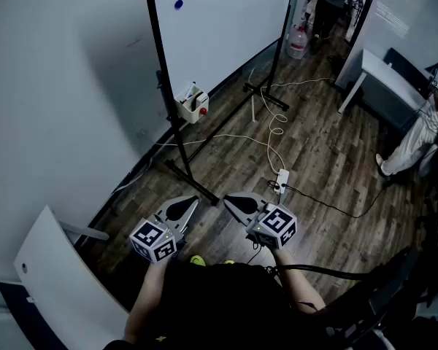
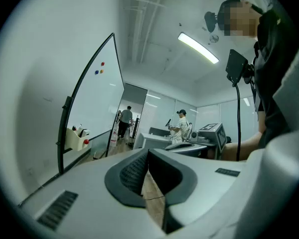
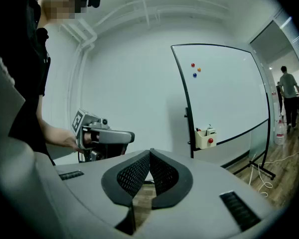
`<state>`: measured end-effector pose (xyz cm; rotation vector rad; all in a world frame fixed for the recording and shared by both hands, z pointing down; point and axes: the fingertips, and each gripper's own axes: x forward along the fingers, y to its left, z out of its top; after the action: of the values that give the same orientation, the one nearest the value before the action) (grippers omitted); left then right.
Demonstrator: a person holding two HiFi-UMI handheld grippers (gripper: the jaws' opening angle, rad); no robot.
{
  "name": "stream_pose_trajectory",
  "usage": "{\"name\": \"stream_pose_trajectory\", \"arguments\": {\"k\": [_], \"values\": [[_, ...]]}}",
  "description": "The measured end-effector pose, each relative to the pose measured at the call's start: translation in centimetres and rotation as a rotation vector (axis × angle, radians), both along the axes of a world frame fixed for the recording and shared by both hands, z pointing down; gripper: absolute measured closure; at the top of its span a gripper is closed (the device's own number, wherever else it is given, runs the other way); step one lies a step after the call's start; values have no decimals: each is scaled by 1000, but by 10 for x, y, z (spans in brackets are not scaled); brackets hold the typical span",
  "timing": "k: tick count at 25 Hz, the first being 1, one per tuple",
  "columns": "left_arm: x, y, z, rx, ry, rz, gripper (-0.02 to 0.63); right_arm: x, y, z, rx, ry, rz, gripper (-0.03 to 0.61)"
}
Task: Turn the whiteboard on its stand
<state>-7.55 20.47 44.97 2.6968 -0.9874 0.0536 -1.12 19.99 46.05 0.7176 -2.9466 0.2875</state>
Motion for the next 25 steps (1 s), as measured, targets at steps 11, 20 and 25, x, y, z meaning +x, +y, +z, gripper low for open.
{"name": "stream_pose_trajectory", "arguments": {"k": [11, 20, 25], "values": [[8, 1, 1, -8, -1, -11, 618, 5, 1, -6, -22, -44, -21, 558], [8, 14, 5, -10, -4, -52, 618, 4, 6, -4, -15, -25, -51, 558], [15, 23, 16, -30, 4, -54, 618, 4, 13, 8, -37, -17, -66, 558]]}}
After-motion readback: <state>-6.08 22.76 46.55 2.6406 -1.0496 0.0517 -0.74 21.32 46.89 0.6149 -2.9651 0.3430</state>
